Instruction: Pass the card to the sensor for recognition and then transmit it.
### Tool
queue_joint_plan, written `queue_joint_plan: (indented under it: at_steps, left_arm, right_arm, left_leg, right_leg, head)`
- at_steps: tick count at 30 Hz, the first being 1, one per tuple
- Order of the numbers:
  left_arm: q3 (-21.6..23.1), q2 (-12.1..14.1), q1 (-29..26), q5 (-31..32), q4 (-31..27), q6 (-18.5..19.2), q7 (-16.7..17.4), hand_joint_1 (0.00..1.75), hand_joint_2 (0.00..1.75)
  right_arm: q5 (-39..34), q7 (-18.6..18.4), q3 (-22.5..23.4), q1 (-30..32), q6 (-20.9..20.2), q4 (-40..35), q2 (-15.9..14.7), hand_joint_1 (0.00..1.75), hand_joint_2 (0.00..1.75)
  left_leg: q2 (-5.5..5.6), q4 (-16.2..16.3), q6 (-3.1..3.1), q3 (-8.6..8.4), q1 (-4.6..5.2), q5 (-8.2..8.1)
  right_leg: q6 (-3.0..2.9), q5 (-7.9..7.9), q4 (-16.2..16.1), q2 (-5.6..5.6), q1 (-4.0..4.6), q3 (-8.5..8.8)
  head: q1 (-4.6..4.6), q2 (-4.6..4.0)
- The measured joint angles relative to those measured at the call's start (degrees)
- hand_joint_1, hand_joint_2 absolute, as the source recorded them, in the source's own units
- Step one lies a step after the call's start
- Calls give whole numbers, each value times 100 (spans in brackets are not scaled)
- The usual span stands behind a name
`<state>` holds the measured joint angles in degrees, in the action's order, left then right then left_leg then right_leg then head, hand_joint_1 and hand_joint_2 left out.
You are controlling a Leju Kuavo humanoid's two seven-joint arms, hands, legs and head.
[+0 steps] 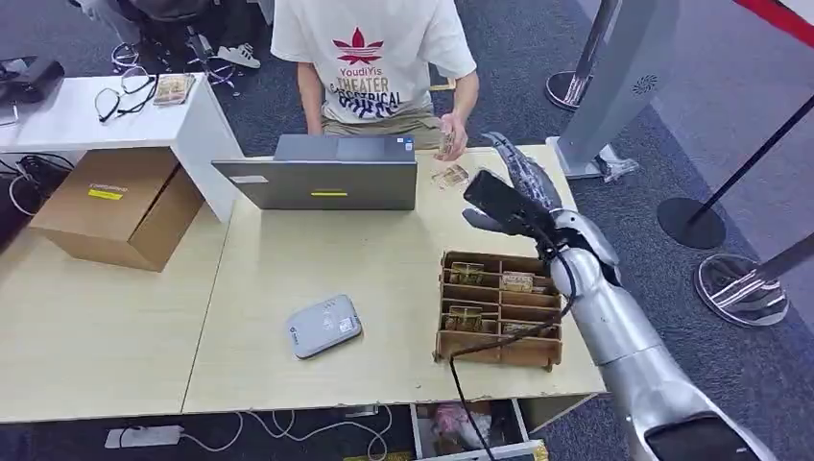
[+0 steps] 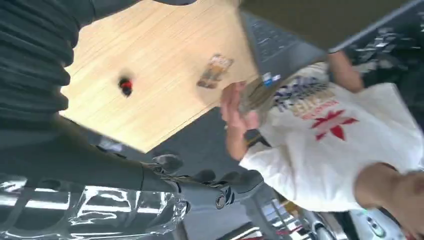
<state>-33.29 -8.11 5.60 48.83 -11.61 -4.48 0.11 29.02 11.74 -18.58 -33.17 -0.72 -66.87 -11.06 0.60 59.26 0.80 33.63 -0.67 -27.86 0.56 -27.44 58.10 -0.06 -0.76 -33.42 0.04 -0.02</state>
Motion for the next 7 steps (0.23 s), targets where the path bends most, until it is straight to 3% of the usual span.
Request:
queue_joint_plan:
  at_steps: [7]
  left_arm:
    - [-20, 2, -110, -162, 0, -63, -140, 0, 0]
  right_arm:
    - [-1045, 402, 339, 1075, 208, -883, 395, 0, 175]
  left_leg:
    - [0, -2, 0, 0, 0, -1]
  right_leg:
    - [0, -3, 0, -1, 0, -1]
  head:
    - [2, 0]
